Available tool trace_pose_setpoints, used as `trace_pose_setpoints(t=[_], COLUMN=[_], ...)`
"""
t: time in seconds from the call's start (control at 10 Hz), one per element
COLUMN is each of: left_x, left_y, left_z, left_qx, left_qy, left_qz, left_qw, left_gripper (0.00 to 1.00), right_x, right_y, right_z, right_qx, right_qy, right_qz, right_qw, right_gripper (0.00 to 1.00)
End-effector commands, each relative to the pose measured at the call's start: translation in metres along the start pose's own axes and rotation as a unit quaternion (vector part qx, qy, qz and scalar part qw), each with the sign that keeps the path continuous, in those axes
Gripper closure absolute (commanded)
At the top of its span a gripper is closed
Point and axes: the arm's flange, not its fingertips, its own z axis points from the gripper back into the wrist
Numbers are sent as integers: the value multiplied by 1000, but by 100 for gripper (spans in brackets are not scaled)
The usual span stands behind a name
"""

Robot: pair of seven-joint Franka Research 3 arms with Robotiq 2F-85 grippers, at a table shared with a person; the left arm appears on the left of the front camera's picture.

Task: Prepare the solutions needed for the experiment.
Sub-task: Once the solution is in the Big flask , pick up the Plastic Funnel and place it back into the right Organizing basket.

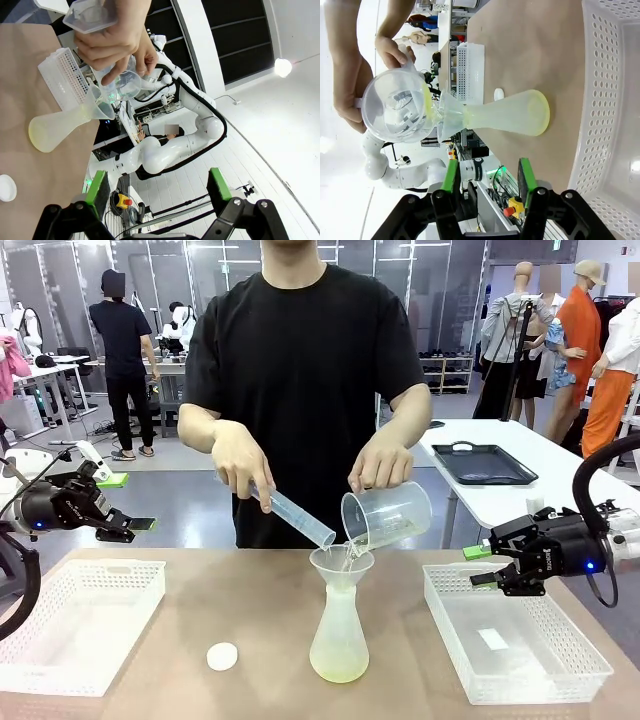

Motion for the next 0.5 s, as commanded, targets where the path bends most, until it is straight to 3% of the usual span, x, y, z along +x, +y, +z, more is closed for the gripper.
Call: trace_pose_setpoints(t=[0.0,0.4], left_x=[1,1], left_y=[-1,-1], left_z=[-1,-1], left_qx=[0,0], left_qy=[1,1], left_qz=[-4,-4], left_qw=[1000,1000], left_gripper=[0,0], right_x=[-1,-1], right_y=[2,2], right_z=[0,0], right_qx=[2,2], right_qy=[-2,-2], right_qz=[7,7], right_qw=[1000,1000], right_gripper=[41,41])
